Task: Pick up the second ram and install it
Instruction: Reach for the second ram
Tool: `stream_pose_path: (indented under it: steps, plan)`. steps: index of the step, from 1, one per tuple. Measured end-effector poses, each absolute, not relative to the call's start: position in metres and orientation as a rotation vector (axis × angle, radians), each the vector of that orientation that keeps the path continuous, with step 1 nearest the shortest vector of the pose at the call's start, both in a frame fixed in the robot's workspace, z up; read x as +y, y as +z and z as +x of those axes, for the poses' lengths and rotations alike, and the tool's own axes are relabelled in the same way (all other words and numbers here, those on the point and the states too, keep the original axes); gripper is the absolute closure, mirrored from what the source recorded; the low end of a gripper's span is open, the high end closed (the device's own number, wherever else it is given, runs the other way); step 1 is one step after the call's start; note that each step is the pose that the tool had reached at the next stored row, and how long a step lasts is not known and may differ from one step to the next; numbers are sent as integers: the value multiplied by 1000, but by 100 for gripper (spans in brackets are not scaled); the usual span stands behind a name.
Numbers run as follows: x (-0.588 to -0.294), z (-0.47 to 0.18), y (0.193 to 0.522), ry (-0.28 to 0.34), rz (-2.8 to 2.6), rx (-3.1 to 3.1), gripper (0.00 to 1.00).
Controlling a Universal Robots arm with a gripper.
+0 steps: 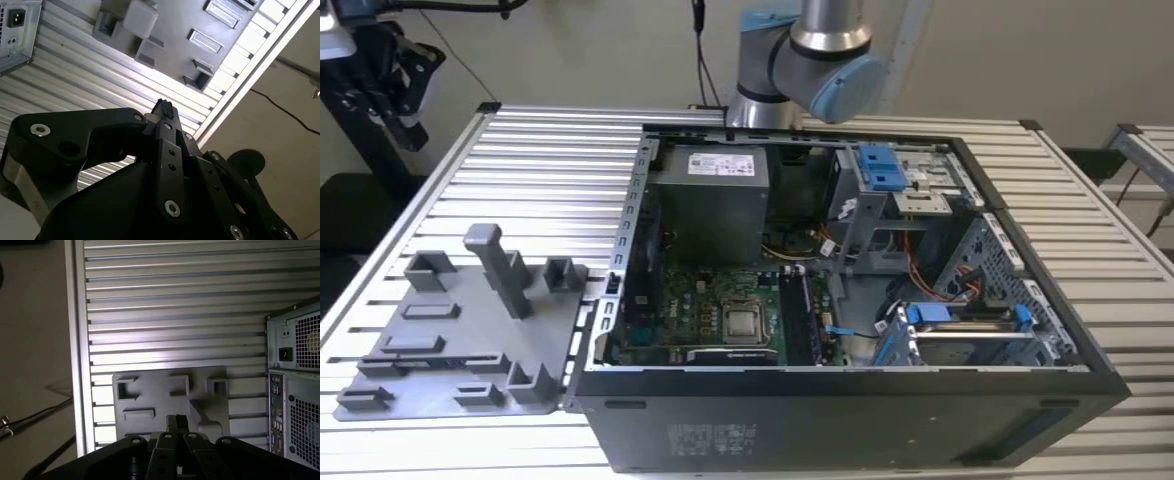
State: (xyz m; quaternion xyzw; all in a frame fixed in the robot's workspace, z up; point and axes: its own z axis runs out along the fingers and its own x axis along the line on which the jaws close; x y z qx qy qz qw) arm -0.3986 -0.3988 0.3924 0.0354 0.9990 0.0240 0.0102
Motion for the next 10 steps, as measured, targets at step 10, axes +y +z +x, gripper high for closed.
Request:
stream_pose_path:
  steps: [10]
  plan:
    - [-399, -400, 392, 75, 110, 3118, 89]
